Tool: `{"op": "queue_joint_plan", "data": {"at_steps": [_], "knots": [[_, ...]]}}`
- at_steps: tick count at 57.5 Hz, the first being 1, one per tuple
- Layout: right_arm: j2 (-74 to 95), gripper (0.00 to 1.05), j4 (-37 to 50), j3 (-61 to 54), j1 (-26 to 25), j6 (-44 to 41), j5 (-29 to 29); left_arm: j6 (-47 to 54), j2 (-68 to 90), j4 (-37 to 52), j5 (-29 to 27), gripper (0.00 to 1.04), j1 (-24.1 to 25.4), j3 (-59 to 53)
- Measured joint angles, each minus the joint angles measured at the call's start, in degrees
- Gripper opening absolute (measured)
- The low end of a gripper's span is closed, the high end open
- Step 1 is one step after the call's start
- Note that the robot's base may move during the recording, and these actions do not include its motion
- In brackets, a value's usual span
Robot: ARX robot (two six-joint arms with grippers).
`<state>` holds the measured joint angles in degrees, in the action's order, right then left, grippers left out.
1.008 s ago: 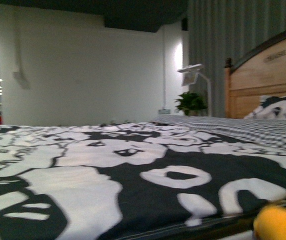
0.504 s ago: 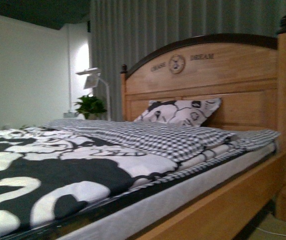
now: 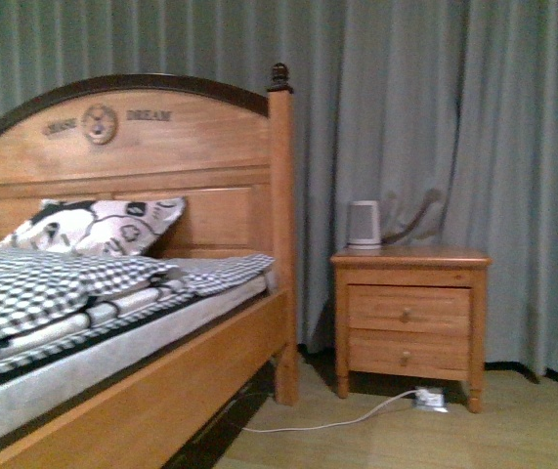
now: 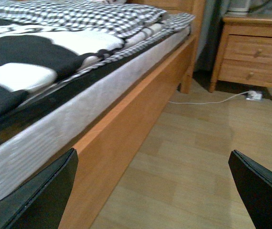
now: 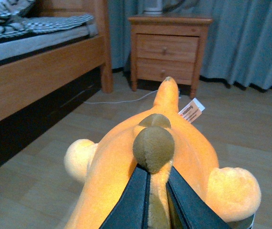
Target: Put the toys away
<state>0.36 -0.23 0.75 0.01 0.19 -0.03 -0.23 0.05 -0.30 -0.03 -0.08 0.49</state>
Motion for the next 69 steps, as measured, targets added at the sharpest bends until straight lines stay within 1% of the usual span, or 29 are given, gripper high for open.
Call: {"op": "queue_joint_plan", "data": {"at_steps": [69], "knots": [[0.0, 0.06, 0.0, 0.0, 0.0, 0.0, 0.0, 0.0, 0.0, 0.0, 0.0, 0.98, 0.0, 0.0]]}}
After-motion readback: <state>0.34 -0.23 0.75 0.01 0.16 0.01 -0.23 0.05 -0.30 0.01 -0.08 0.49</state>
